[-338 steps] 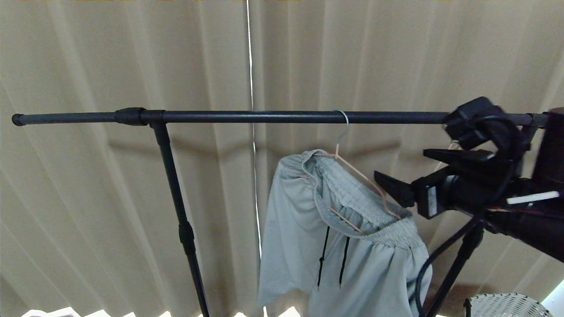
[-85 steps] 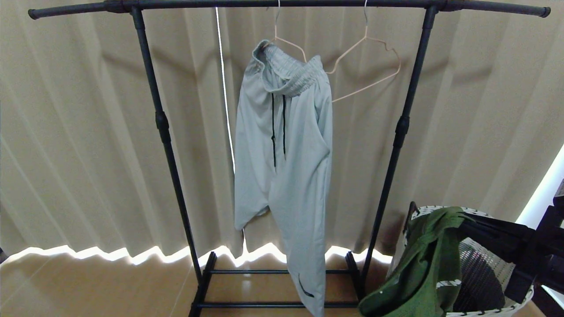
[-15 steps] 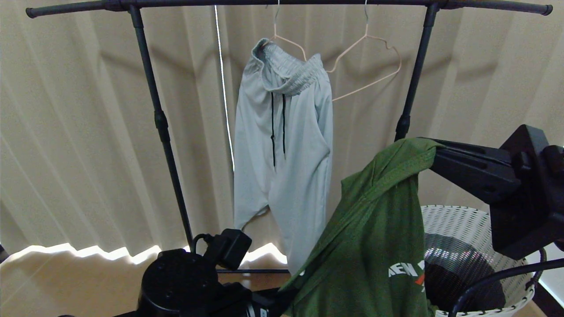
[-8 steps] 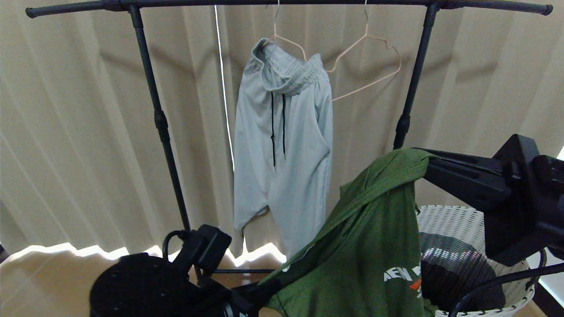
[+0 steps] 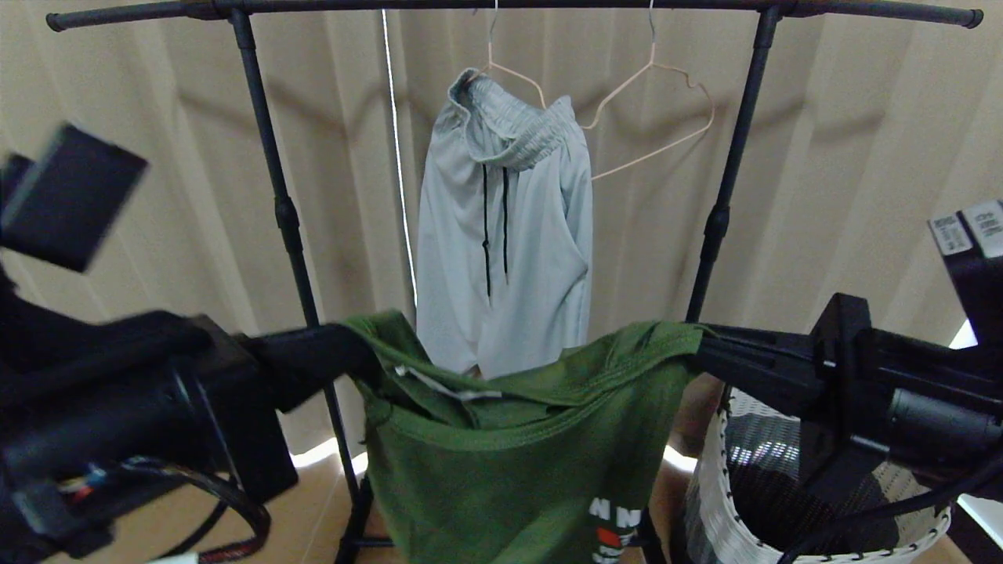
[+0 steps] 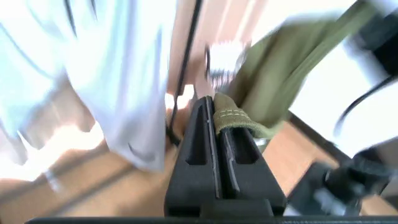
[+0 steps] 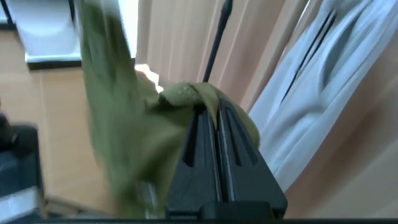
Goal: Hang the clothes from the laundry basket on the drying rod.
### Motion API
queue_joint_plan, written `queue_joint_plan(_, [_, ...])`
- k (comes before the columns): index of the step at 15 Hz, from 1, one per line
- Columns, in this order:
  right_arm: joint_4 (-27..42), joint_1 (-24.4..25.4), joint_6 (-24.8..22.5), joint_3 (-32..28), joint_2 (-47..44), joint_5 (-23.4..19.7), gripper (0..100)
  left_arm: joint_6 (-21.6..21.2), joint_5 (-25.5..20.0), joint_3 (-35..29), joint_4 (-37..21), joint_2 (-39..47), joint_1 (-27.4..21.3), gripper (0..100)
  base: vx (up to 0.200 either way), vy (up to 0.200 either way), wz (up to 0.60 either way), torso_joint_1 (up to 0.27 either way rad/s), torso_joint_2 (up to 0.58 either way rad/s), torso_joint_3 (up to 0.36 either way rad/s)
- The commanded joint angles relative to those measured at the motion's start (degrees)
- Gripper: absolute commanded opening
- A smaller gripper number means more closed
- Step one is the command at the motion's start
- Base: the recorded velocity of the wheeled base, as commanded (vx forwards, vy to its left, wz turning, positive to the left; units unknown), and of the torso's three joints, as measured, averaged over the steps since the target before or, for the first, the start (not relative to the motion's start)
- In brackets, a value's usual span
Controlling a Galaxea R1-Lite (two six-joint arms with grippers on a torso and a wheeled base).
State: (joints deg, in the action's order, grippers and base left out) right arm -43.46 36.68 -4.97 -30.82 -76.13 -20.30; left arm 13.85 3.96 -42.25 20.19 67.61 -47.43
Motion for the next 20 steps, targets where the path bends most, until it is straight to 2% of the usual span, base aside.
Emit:
queue_joint_plan(1, [-0.49,-0.03,-0.04,1.73,-0.60,-0.01,0,-3.13,-0.09,-7.49,-4.28,-3.19,0.59,0,0.000,0.000,0.00,0.000,0.00,0.000])
queue_joint_plan(3, [-0.66,-0.38,0.14,1.81,-0.07,0.35,0,-5.15,-0.01,-6.97,-5.42,-2.04,0.68,0,0.000,0.000,0.00,0.000,0.00,0.000])
queue_joint_plan(5, [-0.66,-2.23,0.32,2.78,1.77,0.43,0,-7.52,0.08,-8.02,-12.28,-0.46,2.96,0,0.000,0.000,0.00,0.000,0.00,0.000])
queue_joint_plan(7, [-0.66,-3.11,0.67,2.96,3.09,0.43,0,-9.45,0.08,-10.57,-14.04,0.33,3.40,0,0.000,0.000,0.00,0.000,0.00,0.000])
queue_joint_plan(10, [-2.95,-4.78,1.46,2.52,4.59,0.35,0,-10.42,0.08,-16.81,-13.68,3.32,4.19,0,0.000,0.000,0.00,0.000,0.00,0.000])
queue_joint_plan(15, [-3.12,-4.87,1.99,3.57,8.19,0.52,0,-10.60,-0.01,-17.69,-13.16,4.81,4.10,0,0.000,0.000,0.00,0.000,0.00,0.000])
queue_joint_plan(20, [-2.86,-7.41,1.99,-0.12,6.87,0.43,0,-10.51,-0.09,-22.00,-11.75,9.56,4.28,0,0.000,0.000,0.00,0.000,0.00,0.000])
